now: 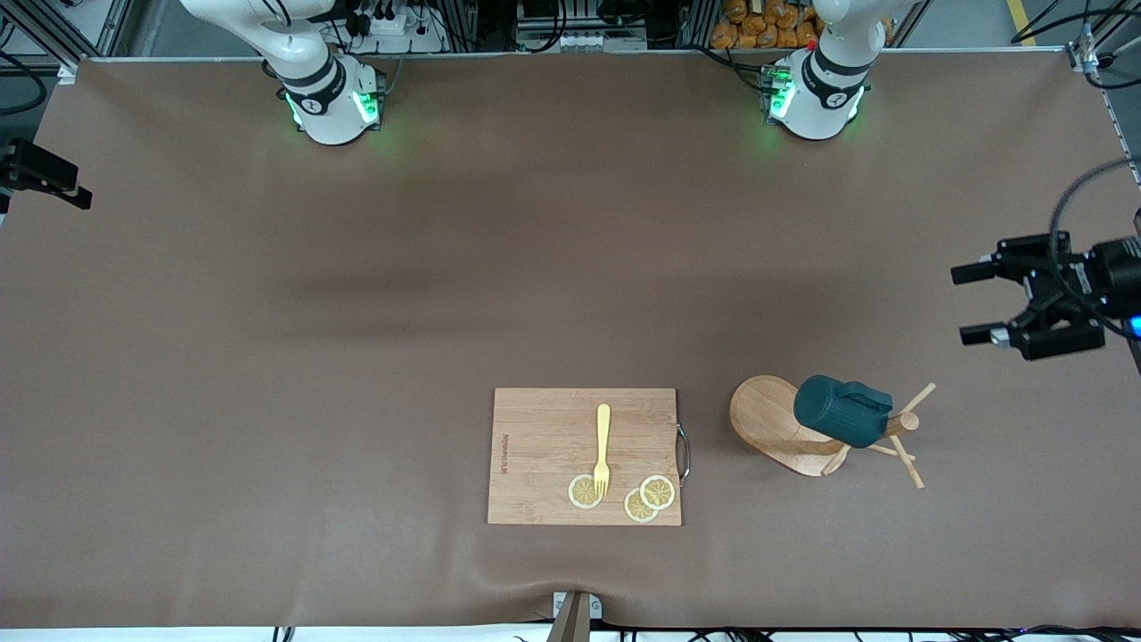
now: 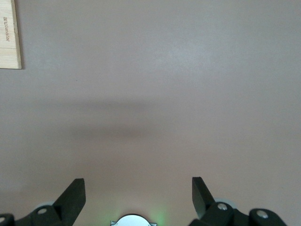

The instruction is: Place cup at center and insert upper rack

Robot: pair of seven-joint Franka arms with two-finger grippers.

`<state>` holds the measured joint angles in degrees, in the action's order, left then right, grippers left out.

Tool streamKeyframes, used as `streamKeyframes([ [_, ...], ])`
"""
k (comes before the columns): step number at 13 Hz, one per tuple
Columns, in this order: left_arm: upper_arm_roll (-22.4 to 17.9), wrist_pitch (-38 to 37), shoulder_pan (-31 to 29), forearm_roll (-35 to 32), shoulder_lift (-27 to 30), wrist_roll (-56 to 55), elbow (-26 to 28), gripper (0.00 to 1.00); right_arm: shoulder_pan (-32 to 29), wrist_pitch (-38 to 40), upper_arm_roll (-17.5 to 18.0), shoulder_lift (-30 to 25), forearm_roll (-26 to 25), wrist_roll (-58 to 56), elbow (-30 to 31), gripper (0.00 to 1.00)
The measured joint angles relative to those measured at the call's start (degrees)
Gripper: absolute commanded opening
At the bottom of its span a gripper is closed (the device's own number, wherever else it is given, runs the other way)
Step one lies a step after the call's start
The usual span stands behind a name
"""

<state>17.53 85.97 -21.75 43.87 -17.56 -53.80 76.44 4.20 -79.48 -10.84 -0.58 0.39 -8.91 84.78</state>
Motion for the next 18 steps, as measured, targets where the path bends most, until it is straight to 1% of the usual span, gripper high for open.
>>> streamKeyframes([
  [4,6.11,0.01,0.32,-12.95,3.05,-0.01,0.17,1.00,0.00,0.01,0.37,0.00,0.00,0.01,0.01,1.00],
  [7,11.52,0.01,0.40,-25.17,3.90,0.49,0.17,1.00,0.00,0.01,0.55,0.00,0.00,0.03,0.02,1.00],
  [9,15.92,0.05,0.80,-34.69,4.46,4.42,0.16,1.00,-0.01,0.01,0.55,0.00,0.00,0.03,0.03,1.00],
  [10,16.53,0.02,1.87,-37.92,5.19,7.86,0.25,1.00,-0.01,0.01,0.56,0.00,0.00,0.03,0.03,1.00],
  [11,15.82,0.00,3.39,-39.96,6.08,11.33,0.47,1.00,-0.01,0.02,0.55,0.00,0.00,0.03,0.03,1.00],
  [12,13.48,-0.17,5.36,-40.91,7.07,14.74,0.81,1.00,-0.01,0.04,0.56,0.00,0.00,0.03,0.04,1.00],
  [15,2.48,-1.57,12.08,-41.09,9.70,24.50,2.30,1.00,-0.01,0.04,0.55,0.00,0.00,0.03,0.04,1.00],
  [16,-0.35,-1.75,13.67,-41.09,10.35,26.84,2.87,1.00,-0.01,0.05,0.55,0.00,0.00,0.03,0.04,1.00],
  [18,-4.71,-1.82,16.13,-41.09,11.44,29.65,4.31,1.00,0.00,0.06,0.56,0.00,0.00,0.04,0.04,1.00],
])
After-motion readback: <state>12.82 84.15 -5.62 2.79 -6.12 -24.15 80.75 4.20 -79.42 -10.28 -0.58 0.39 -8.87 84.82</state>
